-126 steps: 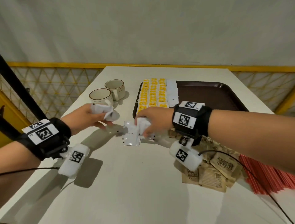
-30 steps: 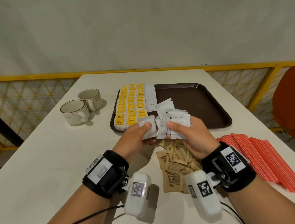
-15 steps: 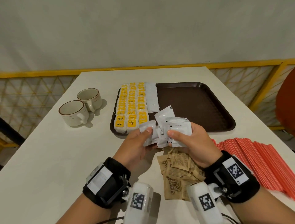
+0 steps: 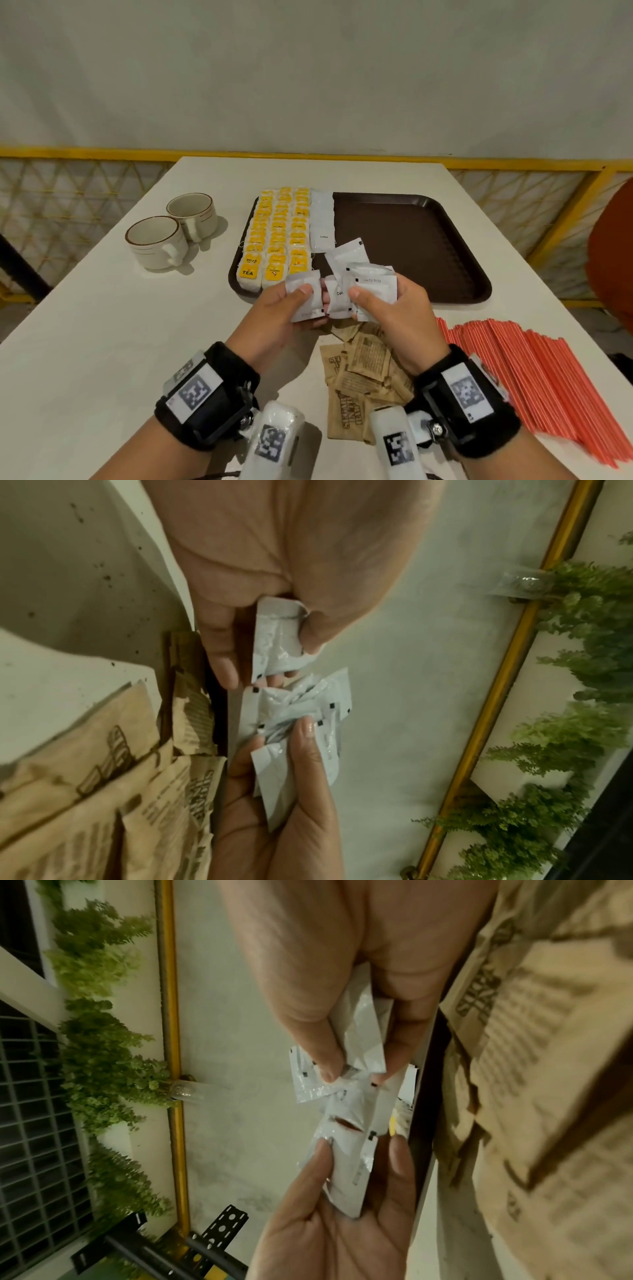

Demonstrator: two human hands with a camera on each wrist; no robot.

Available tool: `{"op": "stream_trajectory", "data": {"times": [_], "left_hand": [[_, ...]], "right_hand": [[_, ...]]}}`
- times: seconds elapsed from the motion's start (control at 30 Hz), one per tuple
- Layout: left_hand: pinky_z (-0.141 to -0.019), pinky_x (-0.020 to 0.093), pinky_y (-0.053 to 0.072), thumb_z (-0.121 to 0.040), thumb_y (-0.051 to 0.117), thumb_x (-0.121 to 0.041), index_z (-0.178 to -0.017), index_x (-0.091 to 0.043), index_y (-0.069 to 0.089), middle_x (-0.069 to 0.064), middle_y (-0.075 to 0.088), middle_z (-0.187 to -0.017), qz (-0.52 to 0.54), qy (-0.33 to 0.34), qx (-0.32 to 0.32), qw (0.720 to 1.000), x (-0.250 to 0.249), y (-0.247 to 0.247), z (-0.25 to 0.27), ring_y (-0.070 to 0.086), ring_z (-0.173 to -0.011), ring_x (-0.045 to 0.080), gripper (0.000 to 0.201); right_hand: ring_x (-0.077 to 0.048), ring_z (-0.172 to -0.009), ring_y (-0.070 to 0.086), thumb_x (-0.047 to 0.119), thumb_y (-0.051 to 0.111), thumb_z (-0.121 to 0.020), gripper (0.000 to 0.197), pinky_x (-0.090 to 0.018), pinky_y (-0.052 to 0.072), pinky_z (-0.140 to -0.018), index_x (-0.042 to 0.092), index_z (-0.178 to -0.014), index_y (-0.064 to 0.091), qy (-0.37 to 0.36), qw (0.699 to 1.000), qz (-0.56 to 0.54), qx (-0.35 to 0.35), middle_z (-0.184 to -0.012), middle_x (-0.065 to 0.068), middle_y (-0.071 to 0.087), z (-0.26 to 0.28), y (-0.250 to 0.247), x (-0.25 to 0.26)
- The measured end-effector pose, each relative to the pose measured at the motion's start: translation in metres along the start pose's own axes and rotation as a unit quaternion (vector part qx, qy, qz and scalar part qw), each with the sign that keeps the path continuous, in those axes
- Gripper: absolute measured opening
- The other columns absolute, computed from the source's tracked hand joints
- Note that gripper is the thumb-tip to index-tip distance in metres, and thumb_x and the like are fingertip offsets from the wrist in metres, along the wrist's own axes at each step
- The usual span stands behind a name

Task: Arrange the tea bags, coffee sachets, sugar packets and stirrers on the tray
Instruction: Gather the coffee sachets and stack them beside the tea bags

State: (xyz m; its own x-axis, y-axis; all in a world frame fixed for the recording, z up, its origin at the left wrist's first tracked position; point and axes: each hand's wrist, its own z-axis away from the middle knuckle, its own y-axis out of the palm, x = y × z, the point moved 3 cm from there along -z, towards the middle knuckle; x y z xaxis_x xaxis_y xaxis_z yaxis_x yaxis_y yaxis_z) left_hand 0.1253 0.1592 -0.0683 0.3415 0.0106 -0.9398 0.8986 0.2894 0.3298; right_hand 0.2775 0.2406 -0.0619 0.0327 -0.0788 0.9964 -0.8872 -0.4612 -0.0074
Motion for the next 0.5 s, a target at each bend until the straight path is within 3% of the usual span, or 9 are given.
{"op": "stream_trajectory", "data": {"times": [0.1,0.27,0.4,0.5], "left_hand": [[-0.078,0.032,0.055,-0.098,0.039,-0.008,-0.103,-0.007,0.064,0.01,0.07,-0.096,-0.026,0.023,-0.013,0.999,0.0,-0.003,-0.002,0.066,-0.088,0.021,0.026],[-0.096,0.05,0.048,-0.097,0.046,-0.012,-0.117,-0.01,0.062,0.016,0.065,-0.118,-0.049,0.03,-0.026,0.998,0.006,-0.002,0.002,0.061,-0.111,0.034,0.026],[-0.101,0.048,0.045,-0.1,0.04,-0.009,-0.124,-0.01,0.058,0.015,0.062,-0.124,-0.061,0.041,-0.009,0.997,0.006,0.0,0.002,0.059,-0.116,0.031,0.03],[-0.099,0.046,0.047,-0.1,0.041,-0.012,-0.115,-0.018,0.064,0.011,0.066,-0.119,-0.058,0.043,-0.016,0.997,0.007,0.001,0.002,0.062,-0.111,0.027,0.028]], "right_hand": [[-0.016,-0.09,0.071,0.009,0.072,-0.082,0.021,-0.043,0.057,-0.084,0.018,-0.101,0.07,-0.023,0.999,0.019,-0.021,-0.095,0.0,0.075,-0.001,-0.001,-0.001],[-0.019,-0.089,0.071,0.012,0.074,-0.081,0.019,-0.049,0.056,-0.084,0.016,-0.099,0.071,-0.043,0.998,0.039,-0.038,-0.094,-0.002,0.075,0.004,-0.001,-0.004],[-0.022,-0.087,0.071,0.014,0.075,-0.081,0.014,-0.052,0.055,-0.082,0.019,-0.093,0.071,-0.054,0.997,0.044,-0.035,-0.092,-0.004,0.074,0.009,0.005,-0.003],[-0.023,-0.091,0.071,0.015,0.074,-0.081,0.018,-0.053,0.055,-0.085,0.017,-0.098,0.071,-0.045,0.999,0.016,-0.018,-0.096,-0.004,0.074,0.011,0.007,-0.002]]}}
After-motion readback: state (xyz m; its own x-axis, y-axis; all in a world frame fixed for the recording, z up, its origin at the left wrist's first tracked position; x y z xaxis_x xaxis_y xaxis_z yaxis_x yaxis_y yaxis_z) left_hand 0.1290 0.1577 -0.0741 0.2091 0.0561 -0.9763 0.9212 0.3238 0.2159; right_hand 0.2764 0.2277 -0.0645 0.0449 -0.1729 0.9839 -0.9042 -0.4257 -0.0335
